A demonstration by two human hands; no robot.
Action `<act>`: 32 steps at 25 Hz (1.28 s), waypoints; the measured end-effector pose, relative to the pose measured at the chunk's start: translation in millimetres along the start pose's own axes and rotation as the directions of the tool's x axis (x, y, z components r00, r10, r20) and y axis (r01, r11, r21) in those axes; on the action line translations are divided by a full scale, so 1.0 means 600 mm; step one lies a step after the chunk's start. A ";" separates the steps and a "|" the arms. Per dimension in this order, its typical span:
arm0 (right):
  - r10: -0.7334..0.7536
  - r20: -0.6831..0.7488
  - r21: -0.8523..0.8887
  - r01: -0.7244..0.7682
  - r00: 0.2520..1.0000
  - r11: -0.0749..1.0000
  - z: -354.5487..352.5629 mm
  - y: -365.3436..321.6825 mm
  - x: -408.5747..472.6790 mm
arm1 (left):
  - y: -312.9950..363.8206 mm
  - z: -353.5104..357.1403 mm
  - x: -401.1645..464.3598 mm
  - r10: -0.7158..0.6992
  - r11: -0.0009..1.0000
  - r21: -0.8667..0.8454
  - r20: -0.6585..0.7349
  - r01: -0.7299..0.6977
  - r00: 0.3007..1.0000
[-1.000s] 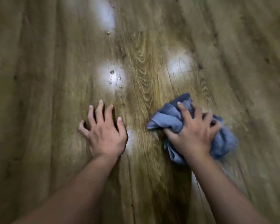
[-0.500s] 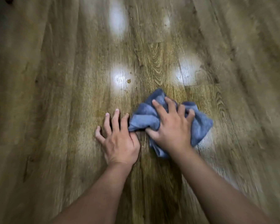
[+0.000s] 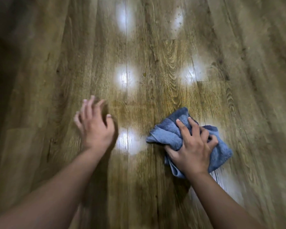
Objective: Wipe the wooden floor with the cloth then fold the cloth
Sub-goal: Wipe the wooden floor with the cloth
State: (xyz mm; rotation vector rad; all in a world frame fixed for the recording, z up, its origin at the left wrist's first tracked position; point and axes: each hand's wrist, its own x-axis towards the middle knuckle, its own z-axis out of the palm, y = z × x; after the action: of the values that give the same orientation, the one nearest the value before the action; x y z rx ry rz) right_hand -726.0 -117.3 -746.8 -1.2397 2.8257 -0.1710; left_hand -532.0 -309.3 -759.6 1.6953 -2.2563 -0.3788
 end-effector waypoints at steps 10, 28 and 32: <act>-0.025 -0.026 -0.022 0.024 0.999 0.999 0.013 0.004 0.001 | -0.085 -0.003 -0.008 -0.200 0.964 0.169 -0.043 0.205 0.979; -0.438 0.139 -0.003 0.443 0.888 0.897 0.039 -0.302 0.101 | -0.082 -0.010 -0.007 -0.199 0.963 0.172 -0.054 0.206 0.978; -0.403 0.075 -0.020 0.405 0.912 0.914 0.030 -0.182 0.077 | -0.080 -0.008 -0.003 -0.209 0.959 0.184 -0.066 0.217 0.976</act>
State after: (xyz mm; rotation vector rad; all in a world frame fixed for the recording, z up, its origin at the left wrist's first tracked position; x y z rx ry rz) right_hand -675.7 -226.1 -751.7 -1.7894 2.4869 -0.0910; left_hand -487.2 -320.9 -773.3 2.0309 -2.1416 -0.1711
